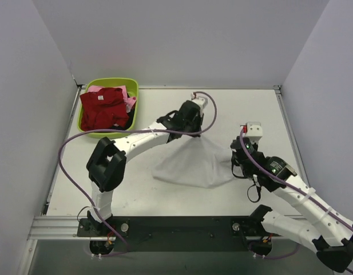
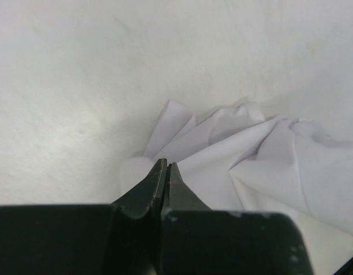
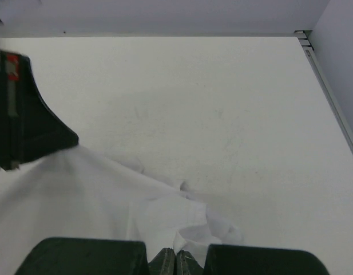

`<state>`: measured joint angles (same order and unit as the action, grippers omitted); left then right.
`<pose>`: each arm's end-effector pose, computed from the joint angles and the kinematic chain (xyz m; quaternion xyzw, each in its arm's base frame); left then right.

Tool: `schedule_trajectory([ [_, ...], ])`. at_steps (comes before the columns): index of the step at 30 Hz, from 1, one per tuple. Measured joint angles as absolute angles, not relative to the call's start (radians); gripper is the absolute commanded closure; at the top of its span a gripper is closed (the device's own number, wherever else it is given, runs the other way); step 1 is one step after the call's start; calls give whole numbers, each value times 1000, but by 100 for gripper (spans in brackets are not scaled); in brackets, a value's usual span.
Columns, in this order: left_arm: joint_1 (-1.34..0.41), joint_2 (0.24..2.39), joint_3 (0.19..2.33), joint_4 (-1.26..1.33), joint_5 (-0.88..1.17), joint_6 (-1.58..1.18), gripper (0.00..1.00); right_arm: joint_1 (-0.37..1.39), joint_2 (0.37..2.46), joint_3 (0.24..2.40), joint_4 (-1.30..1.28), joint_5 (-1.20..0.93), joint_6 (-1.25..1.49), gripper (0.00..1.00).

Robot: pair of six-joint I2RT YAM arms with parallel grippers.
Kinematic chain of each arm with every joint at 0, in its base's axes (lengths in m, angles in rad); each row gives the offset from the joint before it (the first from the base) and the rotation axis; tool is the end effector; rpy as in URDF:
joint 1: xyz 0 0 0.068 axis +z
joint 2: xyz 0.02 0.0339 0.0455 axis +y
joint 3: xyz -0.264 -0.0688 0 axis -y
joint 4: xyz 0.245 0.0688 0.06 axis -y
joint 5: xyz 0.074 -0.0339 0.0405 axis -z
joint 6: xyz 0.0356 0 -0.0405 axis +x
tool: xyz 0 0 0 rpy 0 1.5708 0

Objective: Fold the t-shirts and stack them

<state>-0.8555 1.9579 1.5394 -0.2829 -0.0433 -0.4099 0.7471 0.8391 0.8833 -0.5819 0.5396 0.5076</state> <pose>0.2973 -0.3399 0.2425 0.1915 0.8864 -0.2331 0.3511 0.1412 0.1058 0.3272 0.0306 0.8478 0.0918 0.5214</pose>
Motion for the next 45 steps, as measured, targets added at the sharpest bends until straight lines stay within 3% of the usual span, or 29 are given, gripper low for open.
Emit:
schedule_trajectory([
  [6, -690, 1950, 1834, -405, -132, -321, 100, 619, 1051, 1075, -533, 507, 432, 100],
  [9, -631, 1877, 1864, -430, -192, -283, 100, 585, 1060, 1156, -497, 481, 410, 100],
  [13, -678, 1553, 1561, -405, -297, -278, 100, 601, 884, 1143, -501, 448, 415, 100],
  [19, -999, 1089, 952, -360, -427, -449, 100, 616, 625, 1040, -667, 426, 507, 100],
  [20, -1031, 1061, 874, -360, -442, -500, 97, 619, 617, 1013, -700, 408, 528, 93],
  [21, -1052, 1051, 818, -367, -453, -542, 85, 624, 616, 981, -730, 388, 549, 70],
  [22, -1090, 1053, 744, -380, -480, -607, 68, 628, 618, 942, -752, 361, 570, 58],
  [24, -1136, 1061, 651, -407, -511, -699, 25, 642, 628, 877, -804, 319, 614, 31],
  [26, -1173, 1070, 599, -454, -537, -780, 20, 666, 632, 833, -846, 299, 648, 25],
  [27, -1178, 1078, 596, -474, -551, -812, 11, 678, 633, 826, -865, 299, 661, 22],
  [35, -1157, 1144, 840, -506, -690, -782, 8, 716, 643, 934, -887, 370, 686, 21],
  [39, -1080, 1250, 1018, -452, -693, -688, 9, 716, 739, 963, -853, 410, 678, 22],
  [45, -939, 1447, 1099, -424, -644, -612, 14, 721, 856, 933, -770, 419, 673, 23],
])
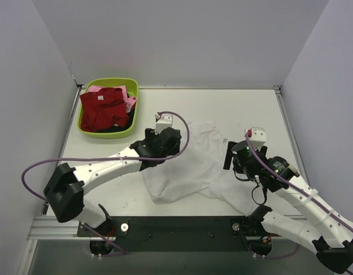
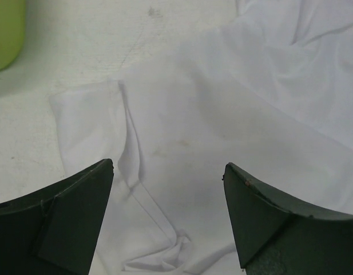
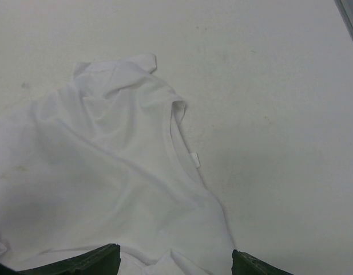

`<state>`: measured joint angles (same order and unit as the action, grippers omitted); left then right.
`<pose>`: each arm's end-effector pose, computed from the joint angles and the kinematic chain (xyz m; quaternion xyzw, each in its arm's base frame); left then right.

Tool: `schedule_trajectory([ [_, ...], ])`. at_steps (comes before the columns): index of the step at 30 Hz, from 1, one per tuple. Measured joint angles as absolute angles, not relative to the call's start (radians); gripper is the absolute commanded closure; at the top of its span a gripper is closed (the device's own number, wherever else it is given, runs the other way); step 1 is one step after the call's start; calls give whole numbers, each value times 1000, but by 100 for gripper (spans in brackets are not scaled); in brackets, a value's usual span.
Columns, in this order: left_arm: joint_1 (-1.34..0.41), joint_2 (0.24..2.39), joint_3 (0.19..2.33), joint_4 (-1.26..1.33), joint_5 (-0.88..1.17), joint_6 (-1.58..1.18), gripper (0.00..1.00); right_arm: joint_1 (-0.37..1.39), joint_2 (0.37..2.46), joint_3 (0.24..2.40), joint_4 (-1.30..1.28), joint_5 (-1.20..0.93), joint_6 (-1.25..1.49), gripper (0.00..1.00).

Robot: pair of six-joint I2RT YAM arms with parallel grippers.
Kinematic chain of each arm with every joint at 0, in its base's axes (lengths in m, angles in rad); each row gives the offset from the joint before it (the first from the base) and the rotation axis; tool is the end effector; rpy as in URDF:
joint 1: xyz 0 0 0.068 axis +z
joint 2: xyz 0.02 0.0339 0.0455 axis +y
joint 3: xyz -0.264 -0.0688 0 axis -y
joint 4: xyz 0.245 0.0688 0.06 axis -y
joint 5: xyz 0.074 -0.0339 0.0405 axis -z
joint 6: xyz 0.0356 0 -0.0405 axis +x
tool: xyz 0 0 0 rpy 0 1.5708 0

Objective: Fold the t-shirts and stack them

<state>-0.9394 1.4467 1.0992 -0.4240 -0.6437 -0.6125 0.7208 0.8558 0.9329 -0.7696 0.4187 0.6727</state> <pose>0.2012 -0.2389 0.2770 0.0208 0.8823 -0.0505 0.4675 0.1362 0.1004 0.3235 0.0670 0.8872 0.1226 0.4397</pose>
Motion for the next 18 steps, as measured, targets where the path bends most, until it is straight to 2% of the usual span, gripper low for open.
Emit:
schedule_trajectory([
  [5, -835, 1594, 1137, -479, -601, -617, 18, 721, 864, 920, -728, 418, 661, 25],
  [7, -803, 1628, 1140, -500, -587, -622, 24, 721, 864, 911, -709, 418, 657, 26],
  [9, -780, 1649, 1141, -521, -574, -626, 35, 721, 864, 897, -698, 418, 653, 27],
  [12, -767, 1668, 1141, -532, -555, -635, 47, 721, 864, 875, -689, 414, 650, 28],
  [13, -765, 1676, 1141, -535, -545, -638, 54, 721, 864, 868, -685, 413, 649, 28],
  [18, -765, 1689, 1124, -535, -499, -646, 58, 721, 860, 845, -675, 411, 645, 28],
])
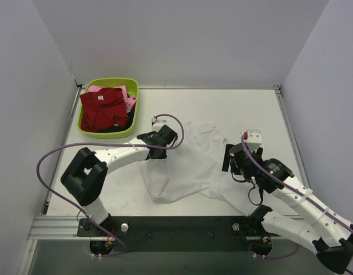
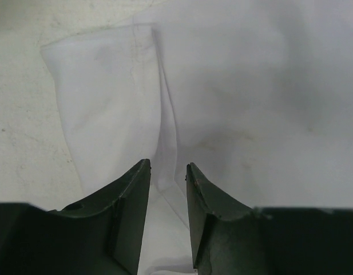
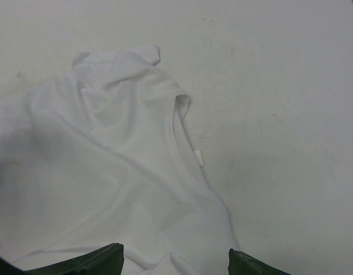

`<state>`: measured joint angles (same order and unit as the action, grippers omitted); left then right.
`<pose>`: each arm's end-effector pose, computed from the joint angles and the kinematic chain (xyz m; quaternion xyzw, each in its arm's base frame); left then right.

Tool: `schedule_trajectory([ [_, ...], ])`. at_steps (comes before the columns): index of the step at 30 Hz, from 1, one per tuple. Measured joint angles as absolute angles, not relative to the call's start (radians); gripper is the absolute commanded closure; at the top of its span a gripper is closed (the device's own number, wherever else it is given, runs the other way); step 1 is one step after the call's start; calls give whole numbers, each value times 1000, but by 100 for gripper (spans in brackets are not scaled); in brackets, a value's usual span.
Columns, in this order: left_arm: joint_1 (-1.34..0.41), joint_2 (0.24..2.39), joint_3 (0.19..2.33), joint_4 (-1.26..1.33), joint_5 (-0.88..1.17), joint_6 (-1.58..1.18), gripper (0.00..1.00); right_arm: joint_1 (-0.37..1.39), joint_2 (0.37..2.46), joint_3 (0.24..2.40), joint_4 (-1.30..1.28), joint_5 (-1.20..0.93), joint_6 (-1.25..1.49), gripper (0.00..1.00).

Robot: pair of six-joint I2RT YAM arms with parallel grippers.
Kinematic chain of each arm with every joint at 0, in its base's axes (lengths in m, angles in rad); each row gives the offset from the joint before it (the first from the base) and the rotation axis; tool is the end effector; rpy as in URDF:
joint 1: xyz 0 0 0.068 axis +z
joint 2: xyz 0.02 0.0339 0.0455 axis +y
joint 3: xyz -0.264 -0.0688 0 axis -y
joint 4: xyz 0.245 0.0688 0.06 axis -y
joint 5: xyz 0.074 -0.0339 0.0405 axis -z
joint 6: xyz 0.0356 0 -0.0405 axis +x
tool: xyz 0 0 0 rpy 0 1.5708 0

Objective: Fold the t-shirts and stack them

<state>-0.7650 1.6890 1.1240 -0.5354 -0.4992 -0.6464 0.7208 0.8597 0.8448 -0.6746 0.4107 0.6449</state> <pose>0.2555 -0.2217 0.2013 -0.0016 0.9441 0.0364 0.3277 0.1415 0.1054 0.3020 0.0533 0.8881 0.1204 0.4403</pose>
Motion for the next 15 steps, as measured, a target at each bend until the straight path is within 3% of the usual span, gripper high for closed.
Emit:
schedule_trajectory([
  [8, -767, 1716, 1091, -544, -478, -644, 48, 721, 856, 833, -655, 394, 643, 28],
  [15, -767, 1832, 1150, -550, -487, -643, 50, 721, 849, 822, -653, 379, 643, 29],
])
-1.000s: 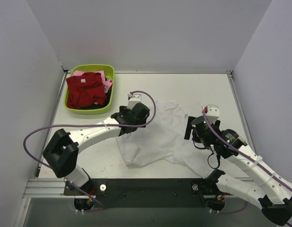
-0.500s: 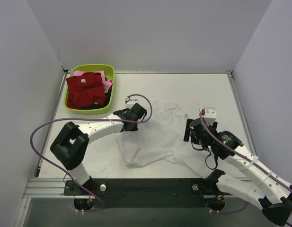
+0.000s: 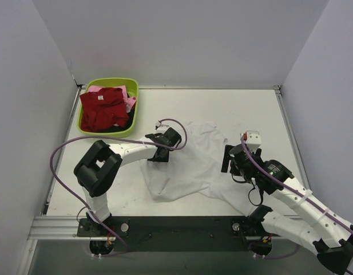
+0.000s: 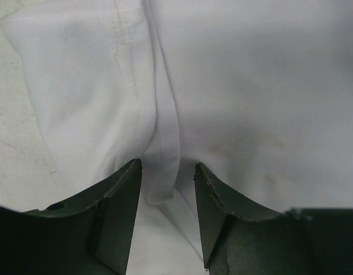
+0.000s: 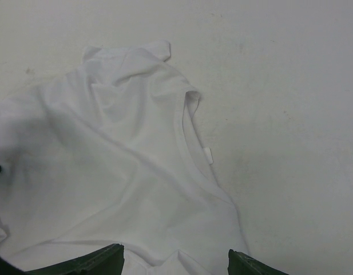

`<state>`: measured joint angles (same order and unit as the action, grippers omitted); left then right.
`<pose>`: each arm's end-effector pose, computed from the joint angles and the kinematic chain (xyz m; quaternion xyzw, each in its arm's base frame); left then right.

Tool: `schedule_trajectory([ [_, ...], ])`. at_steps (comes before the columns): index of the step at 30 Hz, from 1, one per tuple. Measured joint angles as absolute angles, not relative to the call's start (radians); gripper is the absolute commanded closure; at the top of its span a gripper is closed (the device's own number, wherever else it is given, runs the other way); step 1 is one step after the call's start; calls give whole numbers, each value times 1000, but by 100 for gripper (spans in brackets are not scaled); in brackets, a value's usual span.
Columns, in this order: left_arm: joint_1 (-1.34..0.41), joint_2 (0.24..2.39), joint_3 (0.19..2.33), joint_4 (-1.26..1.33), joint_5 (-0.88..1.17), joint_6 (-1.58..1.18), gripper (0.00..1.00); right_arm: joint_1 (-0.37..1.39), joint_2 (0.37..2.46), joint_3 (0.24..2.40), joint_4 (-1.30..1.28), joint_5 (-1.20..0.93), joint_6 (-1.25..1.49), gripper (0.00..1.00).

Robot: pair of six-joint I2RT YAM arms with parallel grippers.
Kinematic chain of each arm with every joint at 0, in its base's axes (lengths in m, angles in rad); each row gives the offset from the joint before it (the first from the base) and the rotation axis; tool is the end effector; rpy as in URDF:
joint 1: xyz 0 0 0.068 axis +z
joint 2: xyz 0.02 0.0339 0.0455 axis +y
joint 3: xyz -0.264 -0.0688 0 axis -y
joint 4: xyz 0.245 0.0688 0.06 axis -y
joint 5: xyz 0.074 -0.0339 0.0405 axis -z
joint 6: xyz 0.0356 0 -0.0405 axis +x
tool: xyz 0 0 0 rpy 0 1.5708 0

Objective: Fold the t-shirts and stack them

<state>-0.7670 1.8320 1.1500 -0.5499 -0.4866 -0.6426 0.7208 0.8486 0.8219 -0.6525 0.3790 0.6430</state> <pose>0.2645 -0.2318 0.1612 0.0189 0.9573 0.0748 0.2785 0.1404 0.1058 0.2978 0.0467 0.8886 0.1349 0.4359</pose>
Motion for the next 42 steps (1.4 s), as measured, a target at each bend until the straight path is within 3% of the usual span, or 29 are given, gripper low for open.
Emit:
schedule_trajectory([
  [2, -767, 1842, 1162, -550, -490, -643, 58, 721, 836, 815, -651, 377, 643, 29],
  [3, -767, 1847, 1165, -550, -489, -645, 85, 721, 831, 812, -651, 377, 643, 29],
  [5, -768, 1848, 1166, -544, -489, -655, 100, 721, 818, 807, -653, 377, 643, 29],
  [15, -768, 1768, 1104, -553, -493, -652, 100, 721, 801, 790, -653, 377, 645, 30],
  [26, -720, 1193, 995, -599, -503, -672, 100, 736, 830, 778, -646, 374, 654, 31],
  [27, -709, 1148, 974, -607, -513, -686, 94, 740, 832, 778, -646, 374, 655, 31],
  [30, -672, 1021, 873, -655, -542, -742, 47, 749, 836, 778, -646, 373, 655, 31],
  [31, -655, 973, 822, -674, -546, -765, 21, 751, 836, 778, -646, 373, 655, 30],
  [32, -635, 924, 770, -695, -545, -789, 6, 755, 836, 778, -646, 373, 655, 30],
  [36, -568, 771, 618, -773, -514, -884, 4, 766, 842, 778, -646, 373, 655, 29],
  [42, -561, 715, 650, -751, -450, -905, 4, 781, 851, 778, -647, 373, 655, 29],
])
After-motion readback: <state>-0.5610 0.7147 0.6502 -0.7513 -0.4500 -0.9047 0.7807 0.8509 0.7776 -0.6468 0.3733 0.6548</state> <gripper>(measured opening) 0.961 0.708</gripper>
